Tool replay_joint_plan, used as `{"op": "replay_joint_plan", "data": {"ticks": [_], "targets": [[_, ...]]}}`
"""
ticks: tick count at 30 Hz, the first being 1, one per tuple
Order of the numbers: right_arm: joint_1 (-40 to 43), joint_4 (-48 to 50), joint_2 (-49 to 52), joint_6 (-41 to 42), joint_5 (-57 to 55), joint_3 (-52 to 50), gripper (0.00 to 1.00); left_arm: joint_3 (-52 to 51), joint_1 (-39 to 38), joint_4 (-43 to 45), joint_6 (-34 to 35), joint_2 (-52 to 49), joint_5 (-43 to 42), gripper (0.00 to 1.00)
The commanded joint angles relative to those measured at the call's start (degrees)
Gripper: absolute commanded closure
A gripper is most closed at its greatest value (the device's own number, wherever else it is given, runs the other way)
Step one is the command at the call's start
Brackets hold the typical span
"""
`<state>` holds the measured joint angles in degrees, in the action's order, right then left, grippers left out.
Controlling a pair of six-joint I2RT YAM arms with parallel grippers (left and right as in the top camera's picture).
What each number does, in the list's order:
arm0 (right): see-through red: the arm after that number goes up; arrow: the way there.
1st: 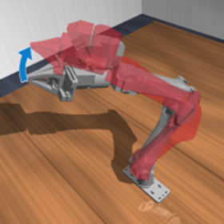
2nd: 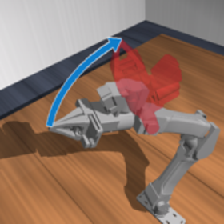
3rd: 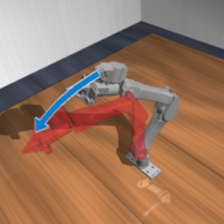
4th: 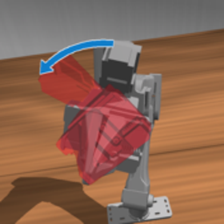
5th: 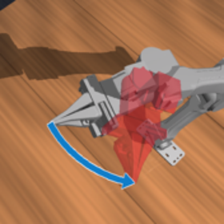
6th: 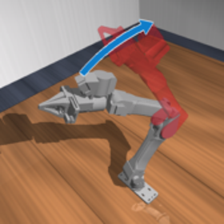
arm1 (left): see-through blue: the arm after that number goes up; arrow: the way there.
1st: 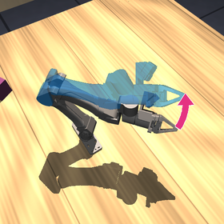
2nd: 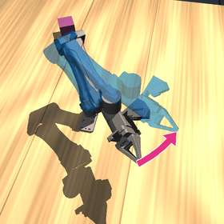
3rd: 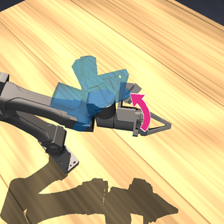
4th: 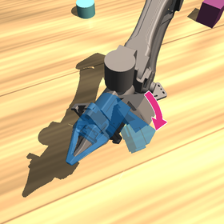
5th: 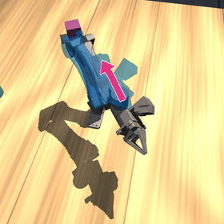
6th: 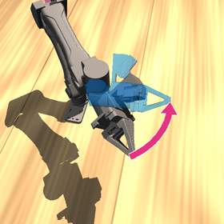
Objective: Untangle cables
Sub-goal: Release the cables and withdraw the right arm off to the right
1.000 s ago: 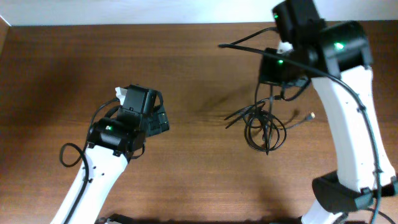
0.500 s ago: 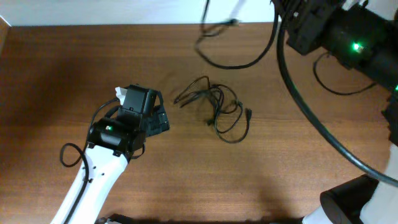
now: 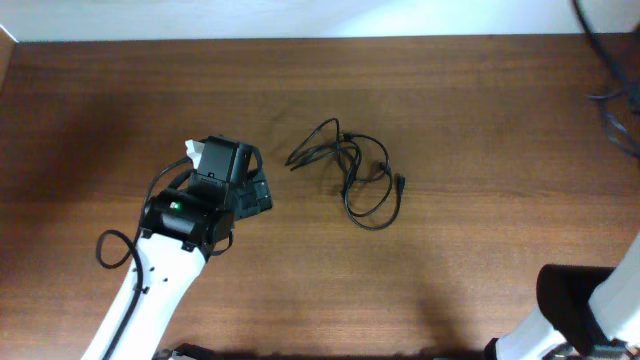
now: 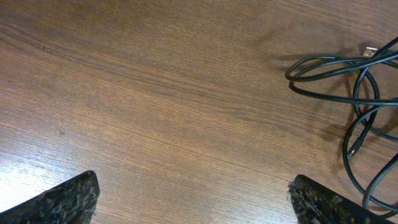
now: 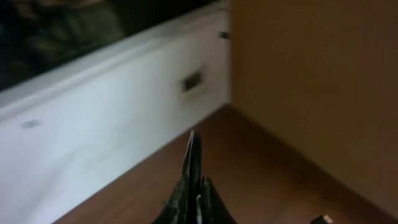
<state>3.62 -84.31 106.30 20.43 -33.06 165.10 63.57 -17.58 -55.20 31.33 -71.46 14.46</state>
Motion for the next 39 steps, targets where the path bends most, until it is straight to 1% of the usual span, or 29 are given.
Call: {"op": "replay_joint_plan", "data": {"ticks": [1, 3, 4, 6, 8, 9, 14, 15, 17, 20, 21, 22, 23, 24, 26, 27, 29, 31, 32, 33, 35, 39], "targets": [[13.5, 0.3, 4.5, 1.5, 4.1, 0.1, 0.96, 0.0, 0.1, 0.0, 0.8, 0.7, 1.0, 0.01], [23.4, 0.7, 9.0, 1.5, 14.8, 0.1, 0.96, 0.0, 0.1, 0.0, 0.8, 0.7, 1.0, 0.01], [29.2, 0.9, 13.5, 1.5, 19.3, 0.1, 0.96, 0.0, 0.1, 0.0, 0.8, 0.7, 1.0, 0.01], [37.1, 1.3, 20.6, 2.6, 27.6, 0.1, 0.96, 0.0, 0.1, 0.0, 0.8, 0.7, 1.0, 0.01], [41.6, 0.2, 25.1, 2.5, 30.1, 0.1, 0.96, 0.0, 0.1, 0.0, 0.8, 0.7, 1.0, 0.01], [44.3, 0.3, 26.7, 2.7, 30.6, -1.5, 0.96, 0.0, 0.1, 0.0, 0.8, 0.7, 1.0, 0.01], [52.4, 2.1, 26.8, 4.2, 31.2, -11.3, 0.96, 0.0, 0.1, 0.0, 0.8, 0.7, 1.0, 0.01], [53.2, 2.1, 26.8, 5.9, 31.2, -13.2, 0.96, 0.0, 0.1, 0.0, 0.8, 0.7, 1.0, 0.01], [53.5, 2.4, 26.8, 6.6, 31.4, -15.7, 0.96, 0.0, 0.1, 0.0, 0.8, 0.7, 1.0, 0.01], [53.4, 2.6, 26.8, 6.6, 31.4, -16.0, 0.96, 0.0, 0.1, 0.0, 0.8, 0.7, 1.0, 0.01], [53.4, 2.6, 26.8, 6.6, 31.4, -16.0, 0.77, 0.0, 0.1, 0.0, 0.8, 0.7, 1.0, 0.01], [53.4, 2.7, 26.8, 6.6, 33.0, -16.0, 0.44, 0.0, 0.1, 0.0, 0.8, 0.7, 1.0, 0.01], [53.4, 2.8, 26.8, 6.6, 35.4, -16.0, 0.28, 0.0, 0.1, 0.0, 0.8, 0.7, 1.0, 0.01], [53.4, 2.9, 26.8, 6.6, 36.8, -16.0, 0.18, 0.0, 0.1, 0.0, 0.8, 0.7, 1.0, 0.01], [53.4, 3.0, 26.8, 6.6, 40.8, -16.0, 0.1, 0.0, 0.1, 0.0, 0.8, 0.7, 1.0, 0.01], [53.4, 3.1, 26.8, 5.3, 43.3, -16.0, 0.07, 0.0, 0.1, 0.0, 0.8, 0.7, 1.0, 0.01], [53.4, 3.1, 26.7, 3.3, 46.6, -16.0, 0.05, 0.0, 0.1, 0.0, 0.8, 0.7, 1.0, 0.01], [53.4, 3.0, 26.7, -0.2, 49.9, -16.0, 0.05, 0.0, 0.1, 0.0, 0.8, 0.7, 1.0, 0.01], [52.9, 2.7, 26.7, -3.5, 53.8, -16.0, 0.05, 0.0, 0.1, 0.0, 0.8, 0.7, 1.0, 0.01], [51.7, 2.1, 26.7, -5.1, 54.5, -16.0, 0.05, 0.0, 0.1, 0.0, 0.8, 0.7, 1.0, 0.01], [46.5, 0.9, 26.7, -8.5, 54.2, -16.0, 0.05, 0.0, 0.1, 0.0, 0.8, 0.7, 1.0, 0.01], [30.8, -0.4, 26.7, -11.7, 46.4, -16.0, 0.05, 0.0, 0.1, 0.0, 0.8, 0.7, 1.0, 0.01]]}}
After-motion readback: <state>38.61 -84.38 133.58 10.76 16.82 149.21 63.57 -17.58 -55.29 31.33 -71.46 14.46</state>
